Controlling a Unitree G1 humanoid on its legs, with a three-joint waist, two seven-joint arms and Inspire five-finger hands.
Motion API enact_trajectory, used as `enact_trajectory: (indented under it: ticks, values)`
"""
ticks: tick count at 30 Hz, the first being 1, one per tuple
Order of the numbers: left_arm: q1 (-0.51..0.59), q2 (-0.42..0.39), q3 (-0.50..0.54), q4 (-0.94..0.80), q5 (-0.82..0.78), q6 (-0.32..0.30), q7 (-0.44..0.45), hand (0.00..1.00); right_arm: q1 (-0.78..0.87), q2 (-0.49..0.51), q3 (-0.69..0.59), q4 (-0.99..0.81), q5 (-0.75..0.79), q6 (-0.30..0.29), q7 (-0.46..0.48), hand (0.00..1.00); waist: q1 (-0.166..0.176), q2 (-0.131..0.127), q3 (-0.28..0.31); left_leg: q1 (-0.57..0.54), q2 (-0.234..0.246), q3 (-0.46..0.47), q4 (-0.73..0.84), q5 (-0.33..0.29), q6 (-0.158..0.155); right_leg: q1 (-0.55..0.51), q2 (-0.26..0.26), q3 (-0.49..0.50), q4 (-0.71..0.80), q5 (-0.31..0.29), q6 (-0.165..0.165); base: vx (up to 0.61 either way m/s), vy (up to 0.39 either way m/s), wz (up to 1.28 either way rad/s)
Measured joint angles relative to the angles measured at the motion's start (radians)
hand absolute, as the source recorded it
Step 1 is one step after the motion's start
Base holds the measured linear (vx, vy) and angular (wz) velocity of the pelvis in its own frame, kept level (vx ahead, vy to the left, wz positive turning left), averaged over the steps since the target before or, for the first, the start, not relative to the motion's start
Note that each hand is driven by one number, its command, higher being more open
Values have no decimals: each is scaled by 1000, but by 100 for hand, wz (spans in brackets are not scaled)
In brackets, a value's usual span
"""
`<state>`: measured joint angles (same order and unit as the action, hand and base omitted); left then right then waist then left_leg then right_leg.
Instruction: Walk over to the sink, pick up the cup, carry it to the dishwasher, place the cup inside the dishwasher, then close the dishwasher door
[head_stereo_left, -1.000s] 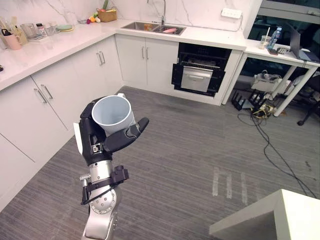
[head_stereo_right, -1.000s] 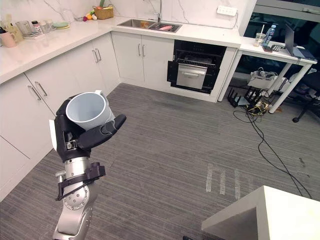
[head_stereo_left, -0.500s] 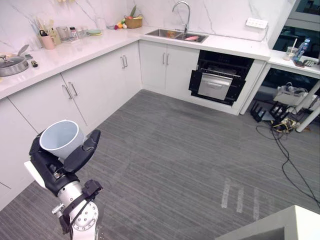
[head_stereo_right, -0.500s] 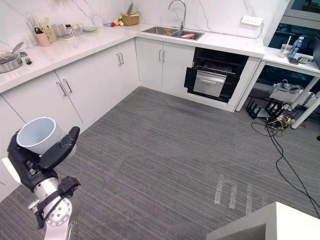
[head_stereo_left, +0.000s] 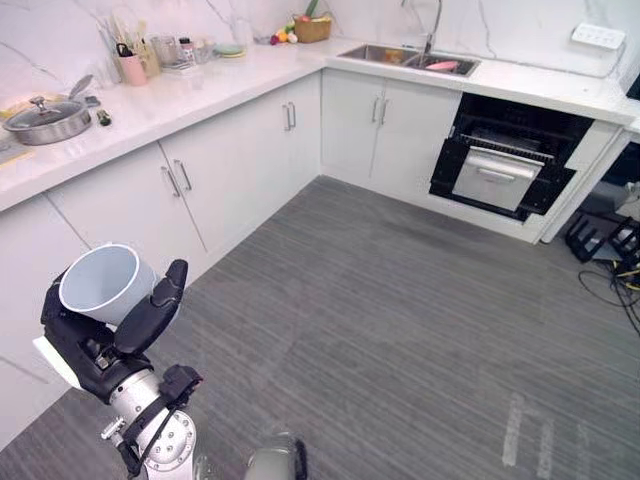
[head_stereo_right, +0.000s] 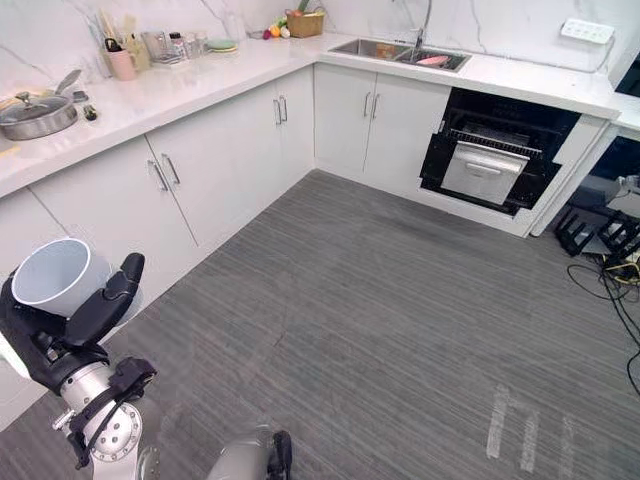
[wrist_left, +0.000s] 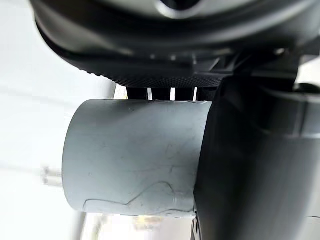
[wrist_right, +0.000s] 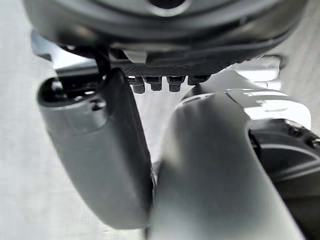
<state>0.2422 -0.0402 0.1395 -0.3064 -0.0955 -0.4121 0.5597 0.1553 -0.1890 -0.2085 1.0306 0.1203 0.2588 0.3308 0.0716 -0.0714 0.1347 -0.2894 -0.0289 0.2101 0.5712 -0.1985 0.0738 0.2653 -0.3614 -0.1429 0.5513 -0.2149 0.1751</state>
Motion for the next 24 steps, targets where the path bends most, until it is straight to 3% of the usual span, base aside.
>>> enact_trajectory:
  ticks: [1,2,3,4,6,7,8,9,11,12,14,15,16,17,18,19,20,21,22,23,24]
  values:
    - [-3,9,-14,-3,-2,1,-11,0,3,1,-4,-10,0,-1,-2,100,0,-7,-2,31,-17,4,-29,-5,5,-26,-23,-2,62,57,1,420,240,4]
    - [-2,35,-54,-10,-1,7,-23,0,8,2,-9,-27,2,-1,-4,100,-6,-12,-4,109,-47,4,-106,-6,7,-64,-53,-2,158,206,-9,418,201,7]
    - [-3,49,-81,-17,-1,13,-26,0,13,4,-15,-34,13,-2,-4,100,-12,-10,-7,148,-57,-5,-150,-5,7,-86,-46,12,206,249,1,409,182,14]
    - [-9,62,-120,-23,1,14,-34,0,14,13,-22,-45,32,-3,-5,100,-21,-6,-9,208,-61,-21,-226,12,2,-136,-9,23,309,211,1,402,163,17]
    - [-33,79,-189,-24,18,15,-52,0,14,41,-21,-67,85,-3,-13,100,-36,12,-19,333,-56,-64,-413,86,1,-259,107,-21,420,75,-49,435,140,24]
    - [-67,80,-224,-22,19,15,-66,0,13,65,-21,-79,125,-2,-28,100,-54,14,-20,383,-54,-82,-487,102,-8,-350,163,-82,395,-9,-75,399,75,30]
    - [-84,80,-234,-16,19,15,-71,0,12,71,-23,-85,144,-2,-39,100,-61,16,-19,397,-55,-87,-503,106,-6,-391,181,-105,363,-35,-91,399,33,28]
    - [-122,78,-245,13,20,23,-81,0,12,87,-22,-94,173,1,-53,100,-73,26,-12,429,-54,-95,-523,103,-7,-460,214,-134,248,-69,-130,423,7,23]
    - [-172,75,-255,62,18,49,-82,0,12,87,-30,-134,218,32,-50,100,-112,58,3,477,-34,-116,-535,74,-18,-532,287,-107,-104,-11,-144,493,-23,37]
    - [-191,76,-268,81,18,61,-79,0,14,87,-31,-157,232,50,-44,100,-124,67,7,501,-22,-117,-534,50,-25,-567,315,-38,-287,86,-126,469,-56,33]
    - [-184,83,-299,101,20,66,-67,0,17,94,-48,-171,229,64,-35,100,-125,65,9,569,-11,-116,-527,-15,-48,-596,318,39,-372,168,-107,549,-117,24]
    - [-166,88,-319,121,22,65,-47,0,20,96,-49,-175,217,65,-36,100,-125,62,7,637,1,-115,-500,-81,-68,-578,302,41,-328,191,-143,562,-149,21]
    - [-150,87,-325,122,22,64,-39,0,23,98,-50,-179,206,68,-42,100,-126,60,1,661,8,-115,-480,-117,-80,-572,293,35,-290,200,-156,638,-176,18]
    - [-125,75,-325,121,21,57,-36,0,29,91,-53,-194,200,78,-47,100,-127,77,-14,685,42,-112,-435,-173,-122,-594,296,2,-172,243,-183,539,-177,20]
    - [-118,73,-324,120,21,53,-37,0,39,92,-53,-208,202,80,-49,100,-129,81,-26,686,57,-110,-410,-187,-138,-608,303,-19,-122,243,-184,662,-264,28]
    - [-111,68,-320,120,19,48,-40,0,38,89,-54,-216,206,89,-52,100,-128,83,-24,666,87,-105,-306,-197,-152,-609,312,-37,-54,183,-212,641,-339,24]
    - [-96,55,-315,116,17,47,-40,0,38,76,-55,-222,209,112,-63,100,-122,99,-22,575,146,-104,-47,-168,-174,-569,345,-53,-46,126,-234,625,-347,10]
    - [-92,45,-315,114,16,47,-41,0,41,70,-55,-226,209,121,-71,100,-117,111,-20,520,174,-108,88,-122,-187,-550,363,-58,-47,103,-244,600,-342,-5]
    - [-89,21,-315,112,16,44,-51,0,52,60,-55,-251,211,132,-91,100,-107,134,-14,400,228,-129,343,34,-196,-502,398,-63,-58,63,-261,596,-290,-12]
    - [-83,-1,-315,107,15,42,-61,0,55,49,-48,-255,214,134,-117,100,-102,154,-2,297,280,-126,566,81,-193,-438,434,-61,-83,34,-278,608,-274,-17]
    - [-74,-2,-317,102,17,42,-73,0,56,45,-39,-255,216,137,-128,100,-99,153,5,254,294,-123,647,79,-188,-402,448,-56,-100,22,-287,741,-300,-26]
